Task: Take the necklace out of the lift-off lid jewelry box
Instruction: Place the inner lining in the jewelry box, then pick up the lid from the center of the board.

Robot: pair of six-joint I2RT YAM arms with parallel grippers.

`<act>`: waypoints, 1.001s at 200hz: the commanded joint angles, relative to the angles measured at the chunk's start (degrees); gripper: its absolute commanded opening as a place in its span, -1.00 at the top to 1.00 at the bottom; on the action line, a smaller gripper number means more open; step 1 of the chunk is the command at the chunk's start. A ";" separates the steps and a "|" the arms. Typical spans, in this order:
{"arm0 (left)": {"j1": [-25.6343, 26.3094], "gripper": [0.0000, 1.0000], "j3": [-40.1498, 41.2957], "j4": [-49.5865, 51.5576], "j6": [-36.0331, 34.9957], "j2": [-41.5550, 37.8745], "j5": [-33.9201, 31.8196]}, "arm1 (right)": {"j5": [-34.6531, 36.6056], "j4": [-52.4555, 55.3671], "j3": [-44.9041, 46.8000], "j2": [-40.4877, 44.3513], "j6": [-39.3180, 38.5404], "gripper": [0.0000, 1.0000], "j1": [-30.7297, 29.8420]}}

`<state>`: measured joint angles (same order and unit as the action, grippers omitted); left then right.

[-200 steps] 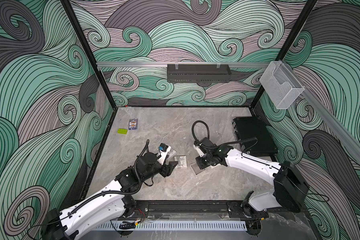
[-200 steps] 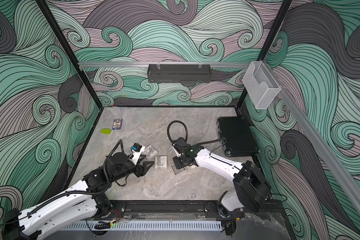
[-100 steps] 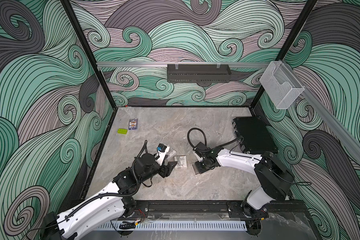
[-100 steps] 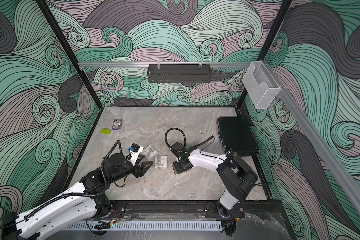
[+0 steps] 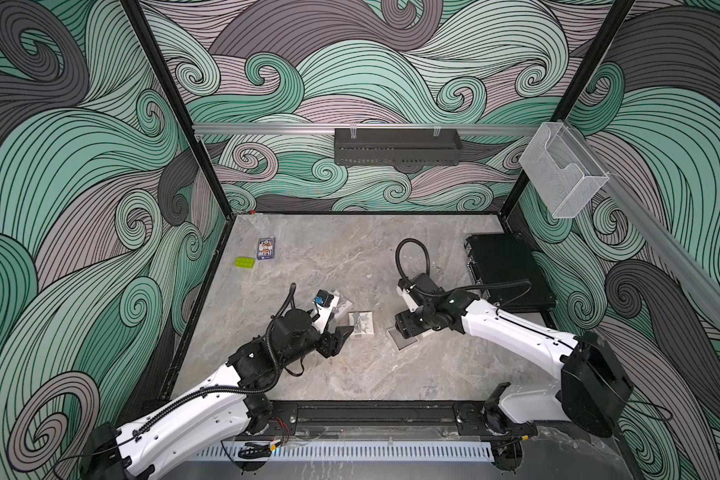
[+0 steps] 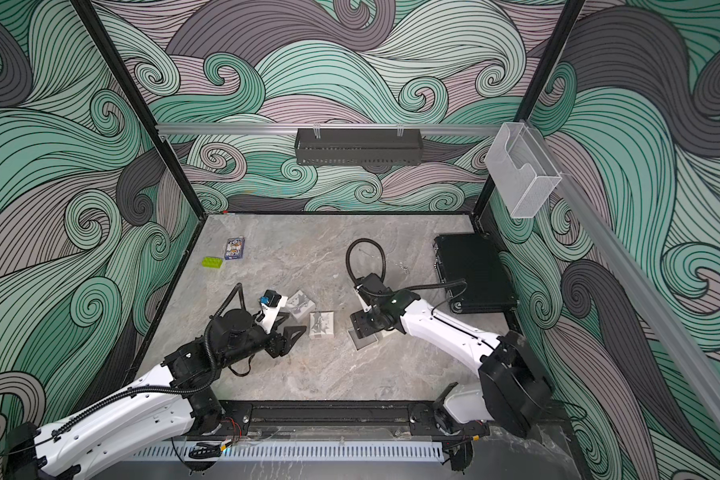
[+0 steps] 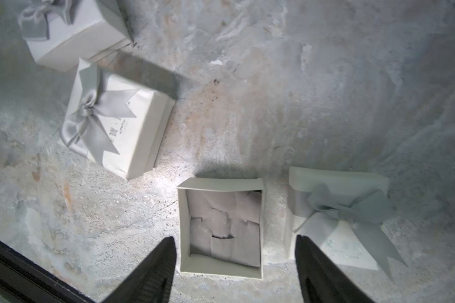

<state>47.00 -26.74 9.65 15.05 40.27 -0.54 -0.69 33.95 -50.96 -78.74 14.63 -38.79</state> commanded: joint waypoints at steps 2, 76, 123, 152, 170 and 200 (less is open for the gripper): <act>-0.25 -0.40 -0.24 0.18 0.49 -0.42 -1.11 | 0.05 3.80 -0.20 0.25 -2.76 -0.56 5.21; -0.25 -0.43 0.18 0.22 -0.39 -1.51 -2.34 | 4.58 6.25 -2.02 -7.81 -4.35 -0.78 8.85; -0.25 -0.46 0.37 -0.32 -0.56 -1.30 -2.50 | 2.04 5.00 -0.78 -10.07 -4.20 -0.76 8.84; -0.25 -0.47 0.47 -0.50 -0.67 -1.17 -2.54 | 1.22 4.54 -0.93 -11.12 -3.87 -0.74 8.83; -0.25 -0.46 0.55 -0.43 -0.65 -1.30 -2.54 | 1.65 4.54 -1.62 -12.38 -3.47 -0.69 8.86; -0.25 -0.46 0.74 0.02 -0.56 -1.78 -2.63 | 1.76 4.63 -2.51 -14.80 -2.89 -0.61 8.90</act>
<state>47.00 -26.00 9.80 14.83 39.40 -2.28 1.19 38.30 -51.77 -91.61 11.03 -30.24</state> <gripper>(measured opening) 0.733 0.819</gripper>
